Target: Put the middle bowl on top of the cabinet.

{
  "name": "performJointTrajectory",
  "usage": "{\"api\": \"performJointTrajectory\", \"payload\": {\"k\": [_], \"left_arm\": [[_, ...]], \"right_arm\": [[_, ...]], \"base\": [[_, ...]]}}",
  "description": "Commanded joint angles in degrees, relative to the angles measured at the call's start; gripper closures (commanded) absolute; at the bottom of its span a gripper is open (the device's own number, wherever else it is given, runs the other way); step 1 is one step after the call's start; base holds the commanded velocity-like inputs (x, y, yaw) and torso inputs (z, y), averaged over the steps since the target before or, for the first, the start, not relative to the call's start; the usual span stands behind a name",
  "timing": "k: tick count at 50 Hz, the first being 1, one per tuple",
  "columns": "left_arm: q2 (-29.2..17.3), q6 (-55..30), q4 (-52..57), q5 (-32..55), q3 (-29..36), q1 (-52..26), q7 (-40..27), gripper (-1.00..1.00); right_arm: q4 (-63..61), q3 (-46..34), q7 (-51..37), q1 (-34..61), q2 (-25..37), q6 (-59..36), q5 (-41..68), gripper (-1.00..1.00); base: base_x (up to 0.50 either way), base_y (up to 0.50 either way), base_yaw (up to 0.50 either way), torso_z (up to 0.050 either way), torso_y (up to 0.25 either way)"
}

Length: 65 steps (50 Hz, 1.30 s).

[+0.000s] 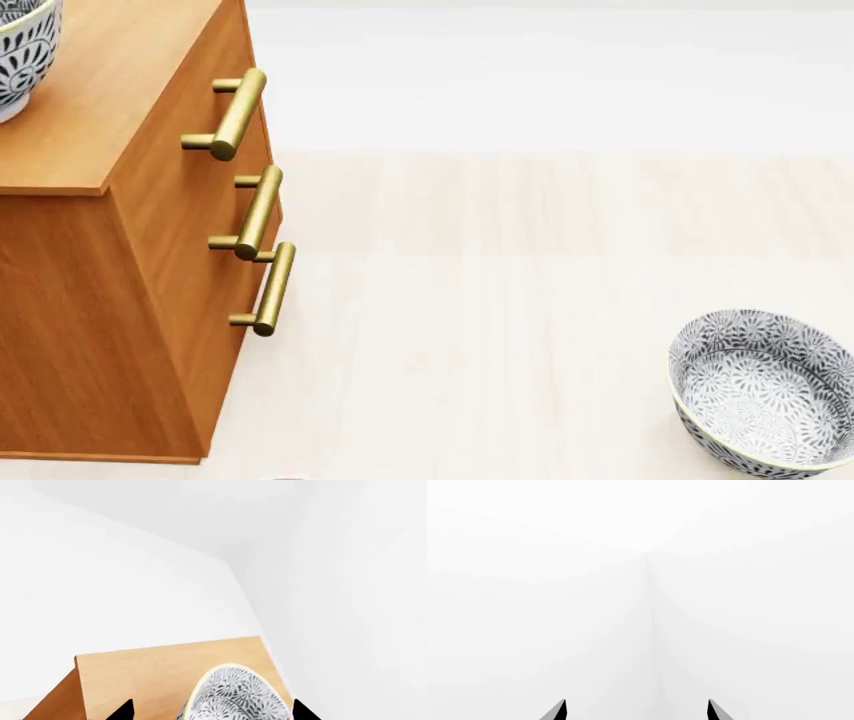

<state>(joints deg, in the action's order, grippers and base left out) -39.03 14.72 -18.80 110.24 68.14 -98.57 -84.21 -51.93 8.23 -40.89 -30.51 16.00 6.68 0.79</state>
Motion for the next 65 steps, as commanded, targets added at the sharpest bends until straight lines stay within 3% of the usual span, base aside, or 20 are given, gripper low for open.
{"api": "performJointTrajectory", "payload": {"k": [1, 26, 38, 49, 65], "left_arm": [[-3.89, 2.39, 10.29, -11.41, 3.79, -0.12, 0.86, -1.00], [-7.24, 3.76, 27.34, -34.48, 11.25, 2.53, 3.99, -1.00], [-7.83, 5.45, 32.24, -47.98, 14.79, 6.37, 1.86, -1.00], [-9.05, 4.27, 39.27, -65.91, 19.03, 12.20, -4.03, -1.00], [-12.30, -4.61, 50.31, -82.08, 9.55, 28.45, -5.31, -1.00]], "right_arm": [[-0.02, -0.05, -0.15, -0.01, 0.25, -0.06, 0.05, -1.00], [-0.07, 0.41, -0.15, -1.72, 0.93, 1.17, 0.55, -1.00], [0.27, 0.08, -0.14, -1.39, 1.21, 1.13, 0.52, -1.00], [0.17, -0.19, -0.16, -1.46, 1.40, 0.92, 0.25, -1.00], [-0.11, -0.15, -0.17, -2.48, 1.69, 1.05, 0.23, -1.00]], "base": [[0.00, 0.00, 0.00, 0.000, 0.000], [0.00, 0.00, 0.00, 0.000, 0.000], [0.00, 0.00, 0.00, 0.000, 0.000], [0.00, 0.00, 0.00, 0.000, 0.000], [0.00, 0.00, 0.00, 0.000, 0.000]]}}
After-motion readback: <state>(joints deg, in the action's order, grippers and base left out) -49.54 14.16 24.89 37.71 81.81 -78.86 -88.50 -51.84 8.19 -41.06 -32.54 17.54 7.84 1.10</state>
